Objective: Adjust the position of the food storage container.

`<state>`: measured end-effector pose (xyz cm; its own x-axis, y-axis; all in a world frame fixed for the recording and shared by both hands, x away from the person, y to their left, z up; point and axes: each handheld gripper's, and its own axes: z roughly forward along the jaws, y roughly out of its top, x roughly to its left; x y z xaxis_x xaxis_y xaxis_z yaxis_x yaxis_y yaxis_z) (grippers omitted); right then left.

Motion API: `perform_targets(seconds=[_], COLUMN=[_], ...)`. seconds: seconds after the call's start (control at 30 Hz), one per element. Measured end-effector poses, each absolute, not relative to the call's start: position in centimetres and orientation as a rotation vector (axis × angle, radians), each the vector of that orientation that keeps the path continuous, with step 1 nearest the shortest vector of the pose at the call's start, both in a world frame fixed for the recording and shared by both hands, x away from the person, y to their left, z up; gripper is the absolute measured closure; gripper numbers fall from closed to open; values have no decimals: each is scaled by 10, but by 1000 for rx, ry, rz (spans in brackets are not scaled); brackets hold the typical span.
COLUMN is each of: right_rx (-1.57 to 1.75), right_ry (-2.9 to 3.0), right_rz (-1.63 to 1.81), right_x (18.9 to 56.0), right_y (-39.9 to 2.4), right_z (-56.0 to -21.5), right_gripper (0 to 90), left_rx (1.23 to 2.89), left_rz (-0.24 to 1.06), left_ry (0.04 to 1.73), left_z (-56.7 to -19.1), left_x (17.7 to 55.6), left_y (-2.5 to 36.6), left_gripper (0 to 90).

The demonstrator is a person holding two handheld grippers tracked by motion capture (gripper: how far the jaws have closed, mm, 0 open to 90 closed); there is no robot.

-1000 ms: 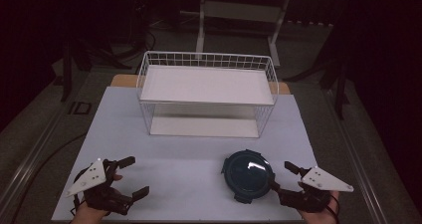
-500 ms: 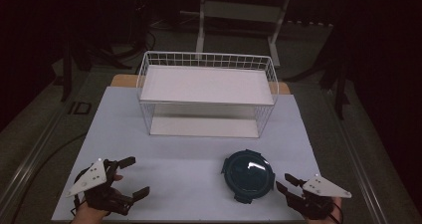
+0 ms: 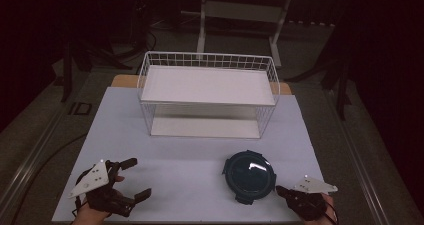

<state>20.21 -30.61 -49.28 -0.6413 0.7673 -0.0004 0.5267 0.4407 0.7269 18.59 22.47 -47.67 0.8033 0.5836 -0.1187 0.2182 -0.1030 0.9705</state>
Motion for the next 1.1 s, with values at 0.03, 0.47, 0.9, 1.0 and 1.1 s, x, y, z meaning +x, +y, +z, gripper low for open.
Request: perform_targets(seconds=[0.03, 0.47, 0.9, 1.0, 1.1], right_rx=[1115, 1128, 1052, 1036, 1016], right_ry=[2364, 2384, 2441, 2460, 2469], right_rz=[1013, 1038, 1046, 1060, 1061], right_x=[203, 217, 238, 245, 248], right_y=[-305, -293, -259, -249, -242], right_z=[-493, -489, -489, -489, -489], right_gripper=[900, 900, 900, 900, 900], left_rx=[1678, 1682, 1690, 1690, 1689], left_rz=[346, 334, 339, 335, 334], left_ry=[637, 636, 628, 630, 629], left_z=[-477, -478, -478, -478, -479], left_x=[186, 187, 186, 186, 186], left_y=[225, 223, 221, 221, 221], left_gripper=[0, 0, 0, 0, 0])
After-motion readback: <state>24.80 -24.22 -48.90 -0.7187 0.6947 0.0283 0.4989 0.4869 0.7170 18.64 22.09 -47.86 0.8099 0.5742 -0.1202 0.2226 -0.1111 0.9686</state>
